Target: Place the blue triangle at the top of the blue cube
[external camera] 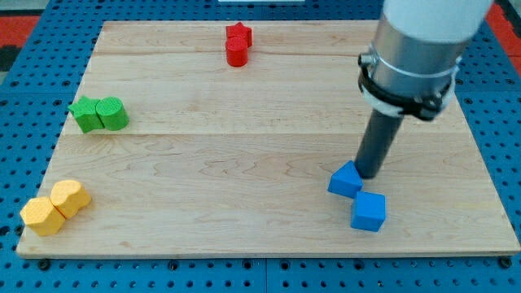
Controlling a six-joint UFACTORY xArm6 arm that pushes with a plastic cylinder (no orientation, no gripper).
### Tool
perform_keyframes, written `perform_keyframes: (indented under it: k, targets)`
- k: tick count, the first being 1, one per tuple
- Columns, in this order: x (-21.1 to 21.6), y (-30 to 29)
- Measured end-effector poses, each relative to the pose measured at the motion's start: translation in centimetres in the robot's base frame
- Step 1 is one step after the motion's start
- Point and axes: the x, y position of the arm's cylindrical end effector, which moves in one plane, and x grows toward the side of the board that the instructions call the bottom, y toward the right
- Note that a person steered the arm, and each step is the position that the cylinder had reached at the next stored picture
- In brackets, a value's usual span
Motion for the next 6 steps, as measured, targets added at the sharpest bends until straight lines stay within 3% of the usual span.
perform_keyframes:
  k: [1,2,3,5,6]
  targets:
    - [-2.7,-2.4]
    - [0.0,-9.9]
    - [2.4,-7.8]
    - [3.1,-2.4]
    - [2.2,-5.6]
